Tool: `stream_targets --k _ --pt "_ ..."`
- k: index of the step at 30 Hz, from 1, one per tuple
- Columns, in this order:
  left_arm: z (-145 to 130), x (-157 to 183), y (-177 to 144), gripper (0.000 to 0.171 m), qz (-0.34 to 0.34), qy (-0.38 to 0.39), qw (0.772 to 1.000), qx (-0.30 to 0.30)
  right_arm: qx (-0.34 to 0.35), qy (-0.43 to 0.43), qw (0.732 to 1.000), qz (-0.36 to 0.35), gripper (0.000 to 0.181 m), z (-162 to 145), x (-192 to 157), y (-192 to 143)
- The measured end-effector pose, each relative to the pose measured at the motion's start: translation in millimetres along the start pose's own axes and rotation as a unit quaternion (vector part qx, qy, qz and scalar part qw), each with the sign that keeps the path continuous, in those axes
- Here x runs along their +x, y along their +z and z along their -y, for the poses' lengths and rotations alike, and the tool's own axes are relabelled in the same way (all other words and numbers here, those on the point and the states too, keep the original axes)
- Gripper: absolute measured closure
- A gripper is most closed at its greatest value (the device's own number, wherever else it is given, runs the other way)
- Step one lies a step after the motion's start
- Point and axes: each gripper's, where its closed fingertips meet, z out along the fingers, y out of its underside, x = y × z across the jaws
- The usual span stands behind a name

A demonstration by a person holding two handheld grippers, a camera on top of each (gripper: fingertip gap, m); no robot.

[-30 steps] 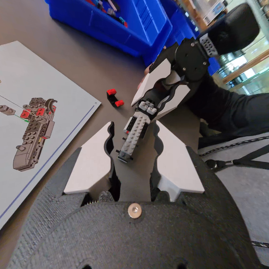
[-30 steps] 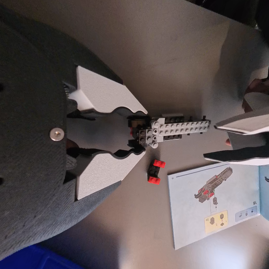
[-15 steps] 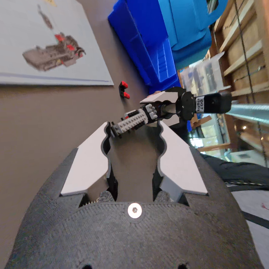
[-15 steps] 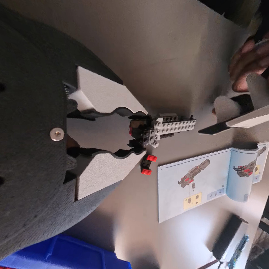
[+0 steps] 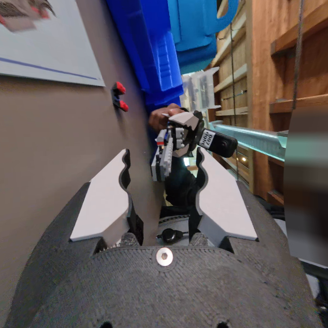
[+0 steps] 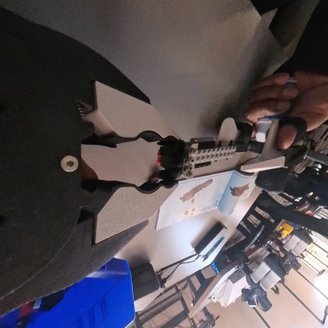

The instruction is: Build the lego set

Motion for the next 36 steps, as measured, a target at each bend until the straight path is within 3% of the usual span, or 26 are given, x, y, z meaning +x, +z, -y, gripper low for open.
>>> stream_targets --k 8,14,18,23,29,36 --pt "-5.0 11.0 34.1 0.111 -0.056 -0.015 0.997 -0.048 -0.001 0.002 1.0 -0.022 0.138 -3.9 5.1 5.3" --pt "10.7 6.7 38.5 0.14 -0.056 -0.028 0.998 -0.031 -0.003 0.033 0.999 -0.036 0.138 -7.7 13.3 7.9" --pt "14.9 3.5 39.4 0.15 -0.052 -0.037 0.998 -0.024 -0.001 0.055 0.998 -0.043 0.137 -7.5 17.9 7.1" --pt "21.0 3.4 32.0 0.152 -0.047 -0.049 0.998 0.017 -0.003 0.077 0.996 -0.05 0.137 -8.5 20.9 3.0" --pt "16.3 -3.4 12.4 0.152 0.018 -0.018 0.997 0.079 -0.011 0.12 0.992 -0.026 0.129 -5.2 18.5 -5.0" --pt "-8.9 -0.6 9.3 0.152 0.018 -0.024 0.996 0.088 -0.005 0.166 0.986 0.003 0.122 2.7 11.4 -12.2"
